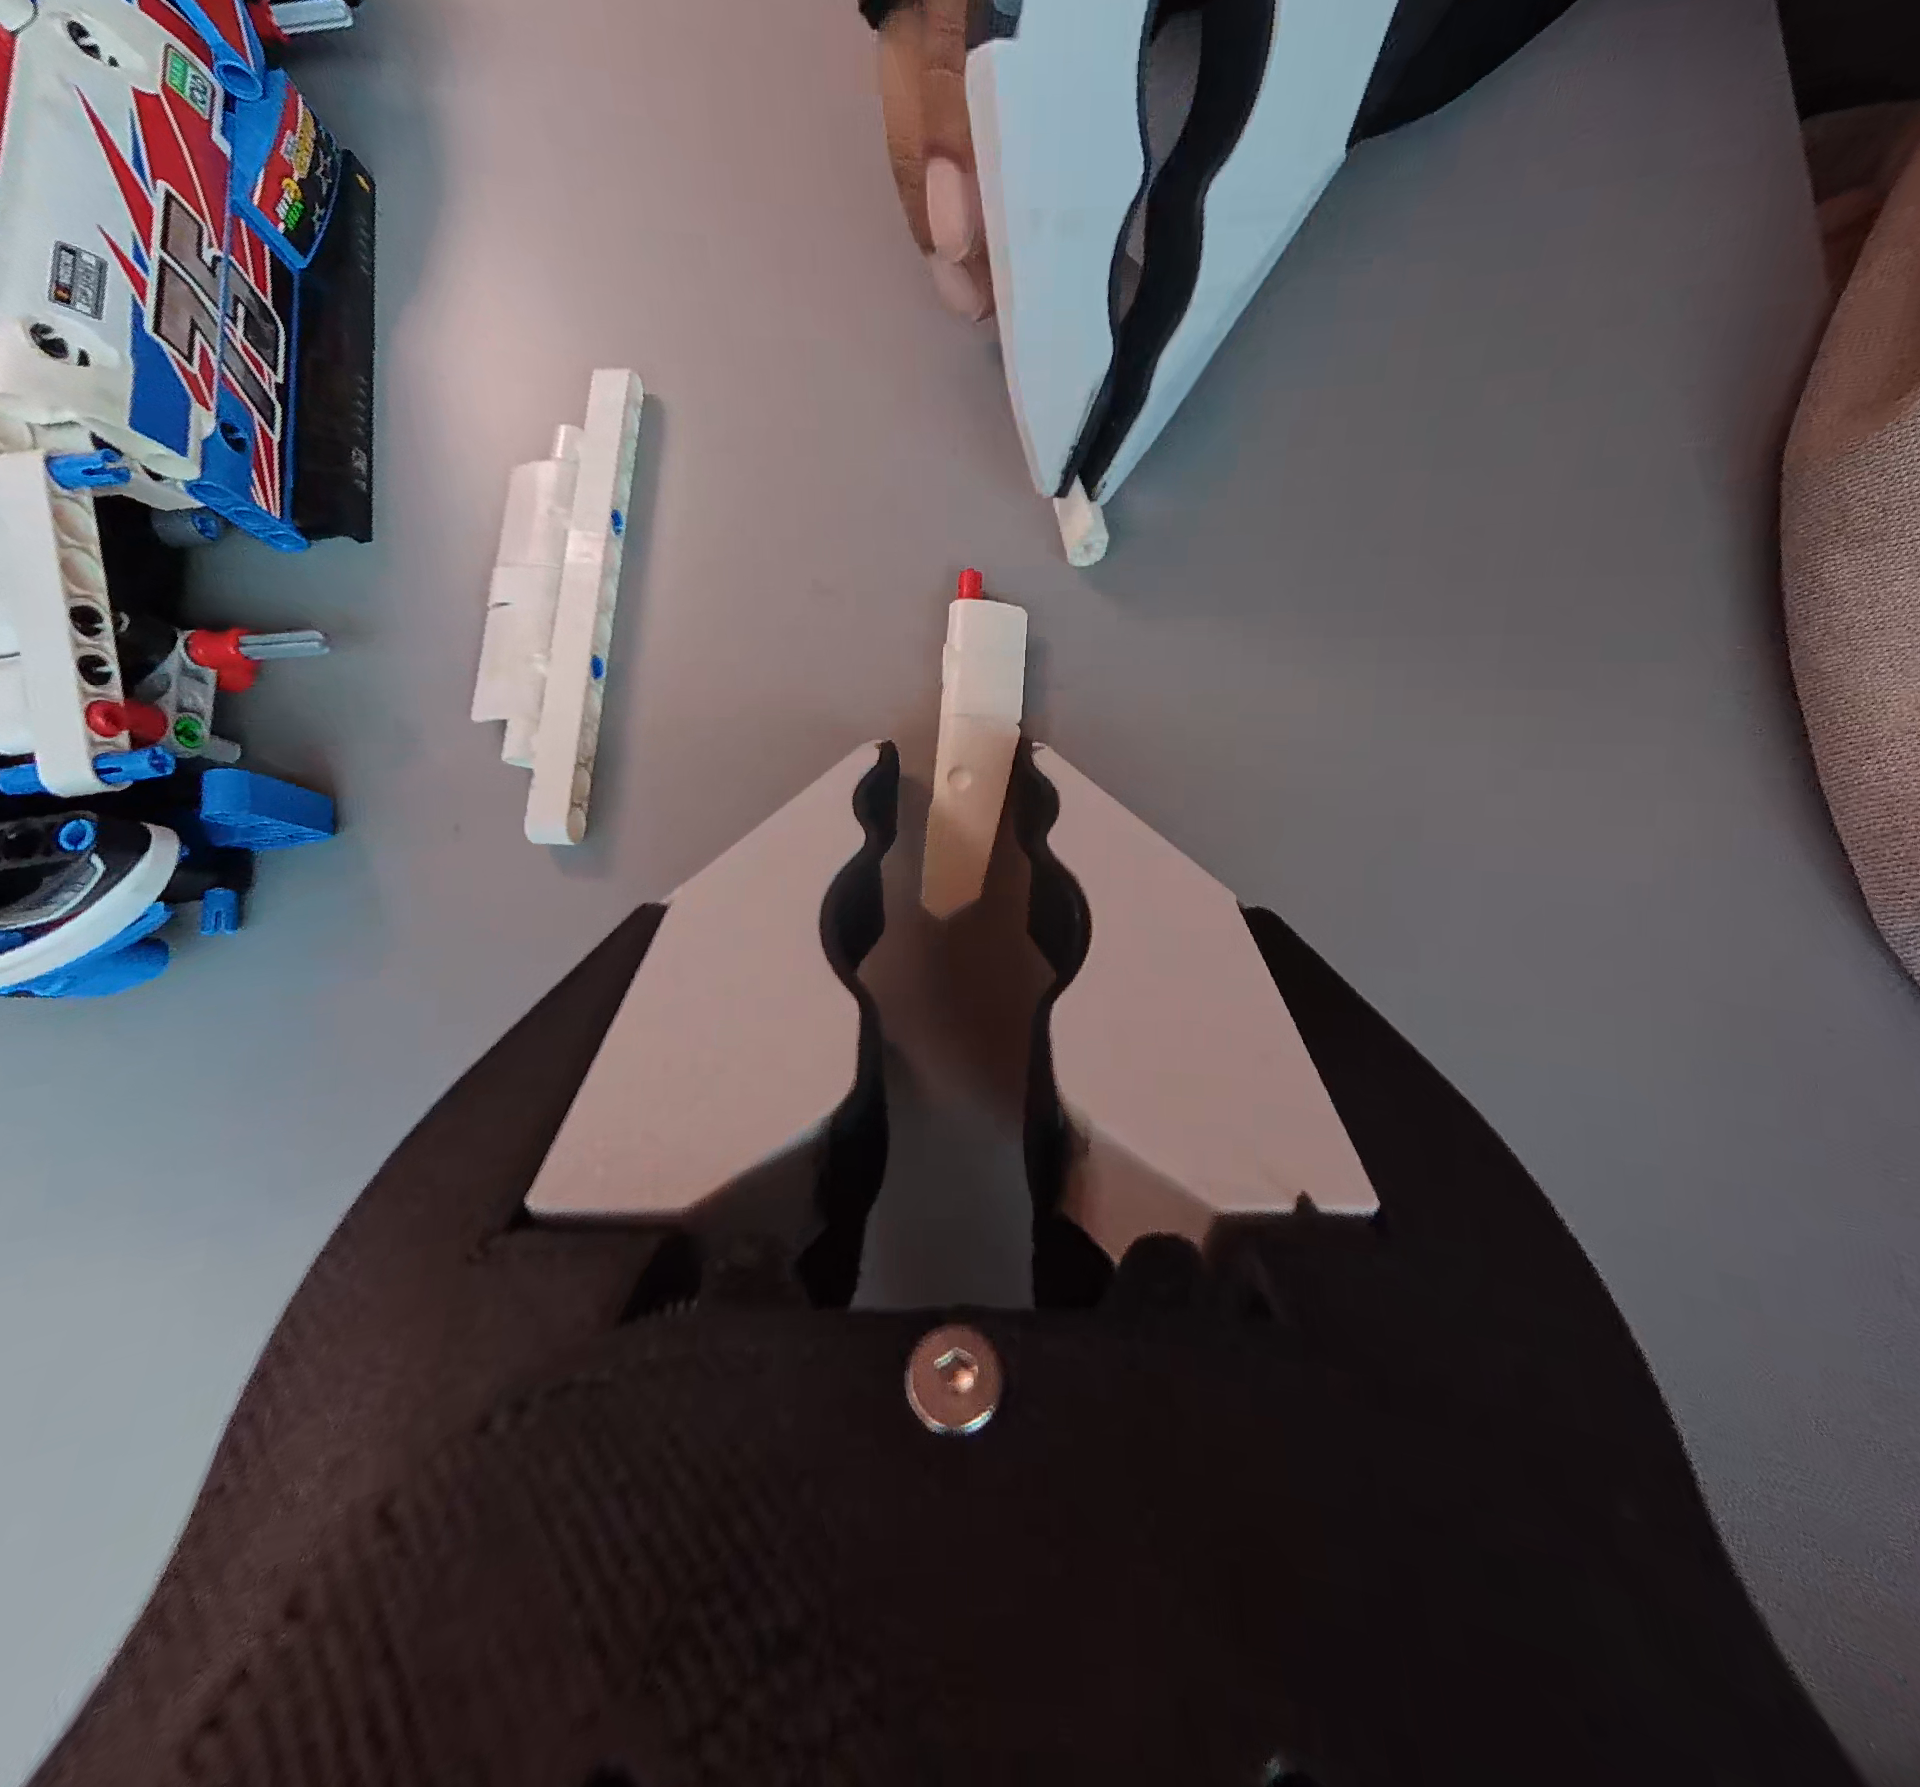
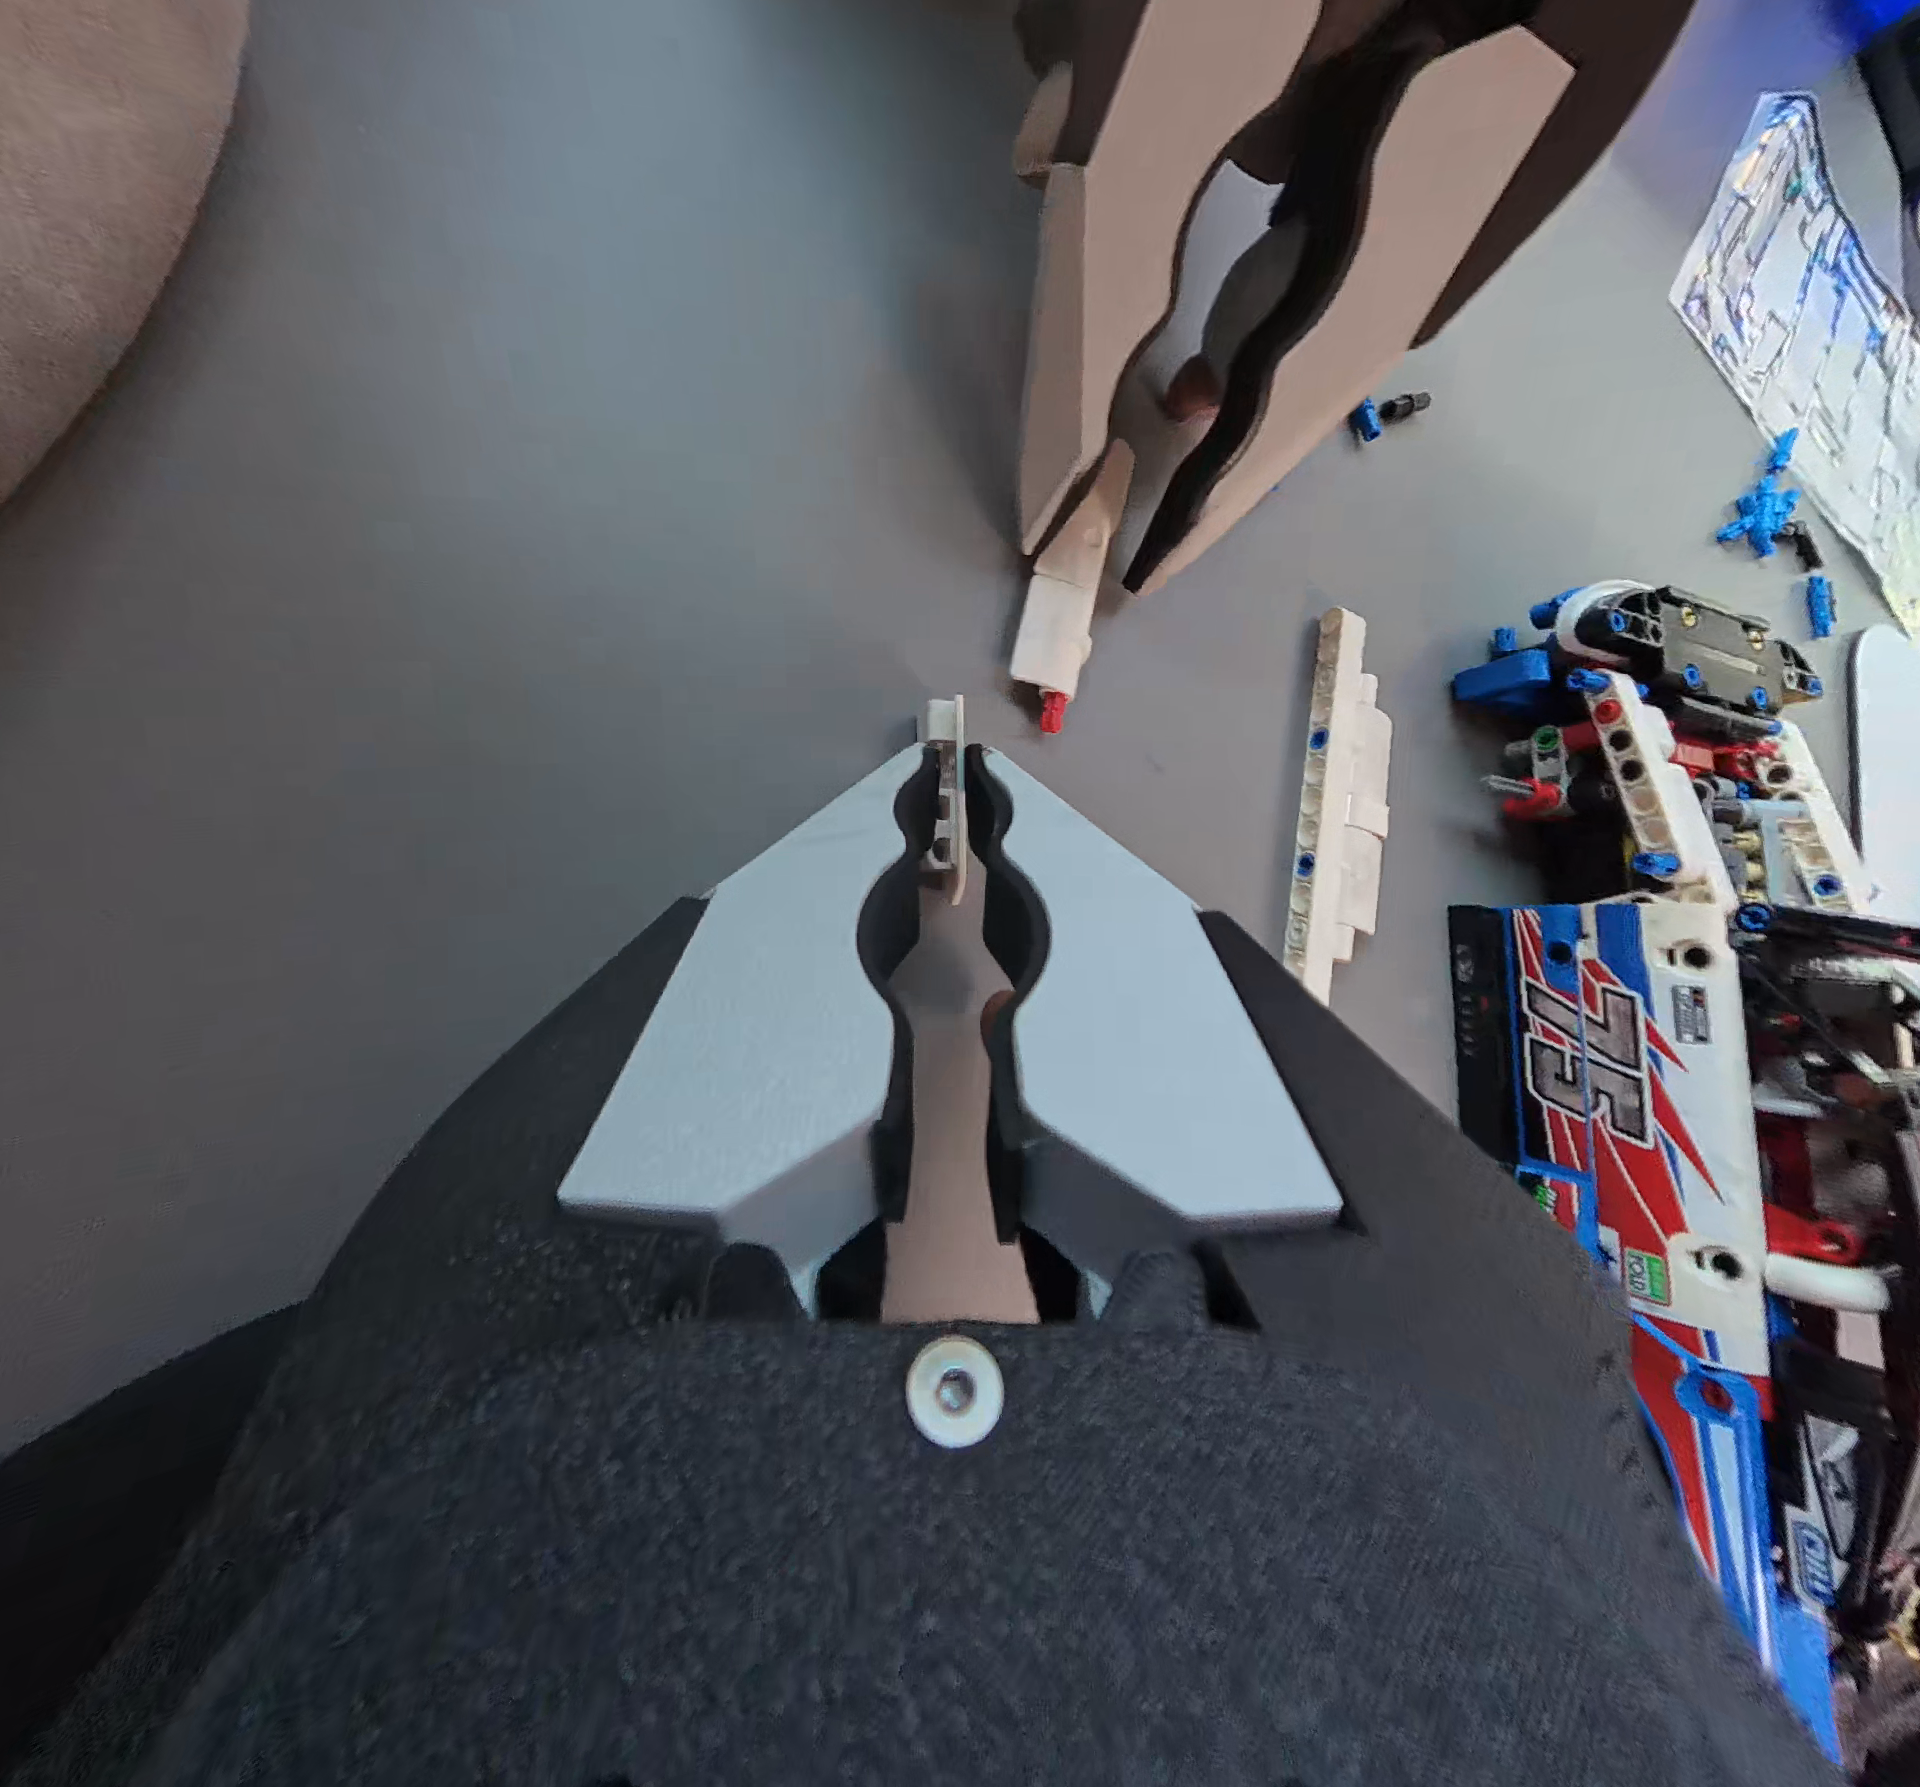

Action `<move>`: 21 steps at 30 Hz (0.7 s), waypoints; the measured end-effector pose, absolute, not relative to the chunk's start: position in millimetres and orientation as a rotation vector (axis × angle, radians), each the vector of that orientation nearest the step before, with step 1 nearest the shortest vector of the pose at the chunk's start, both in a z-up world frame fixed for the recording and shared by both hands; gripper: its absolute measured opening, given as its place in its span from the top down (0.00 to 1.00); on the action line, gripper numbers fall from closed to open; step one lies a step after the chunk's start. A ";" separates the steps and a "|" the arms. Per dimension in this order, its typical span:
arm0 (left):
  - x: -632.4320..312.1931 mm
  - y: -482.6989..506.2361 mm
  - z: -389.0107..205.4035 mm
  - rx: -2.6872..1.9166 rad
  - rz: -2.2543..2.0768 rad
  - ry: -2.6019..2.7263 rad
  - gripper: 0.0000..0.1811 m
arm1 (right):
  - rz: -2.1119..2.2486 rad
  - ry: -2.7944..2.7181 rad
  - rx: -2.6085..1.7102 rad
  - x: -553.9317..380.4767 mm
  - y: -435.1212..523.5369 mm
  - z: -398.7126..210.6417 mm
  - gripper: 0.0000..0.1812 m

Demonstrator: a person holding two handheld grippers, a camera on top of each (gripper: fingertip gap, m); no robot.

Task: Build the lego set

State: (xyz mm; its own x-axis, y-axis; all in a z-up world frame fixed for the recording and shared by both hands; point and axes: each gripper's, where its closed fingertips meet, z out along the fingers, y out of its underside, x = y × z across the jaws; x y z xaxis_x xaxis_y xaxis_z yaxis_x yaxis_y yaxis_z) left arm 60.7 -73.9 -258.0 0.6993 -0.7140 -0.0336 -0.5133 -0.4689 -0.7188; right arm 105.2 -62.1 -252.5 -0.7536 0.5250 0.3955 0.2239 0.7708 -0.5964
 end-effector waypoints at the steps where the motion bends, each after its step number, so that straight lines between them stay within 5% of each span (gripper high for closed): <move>1: 60.7 -73.8 -257.9 -2.174 -0.350 0.933 0.89 | 0.708 -2.421 -0.546 107.7 -64.0 -253.9 0.97; 21: 101.9 -61.7 -241.9 -1.992 -0.276 0.987 0.88 | 0.673 -2.233 -0.569 93.8 -59.0 -231.9 1.00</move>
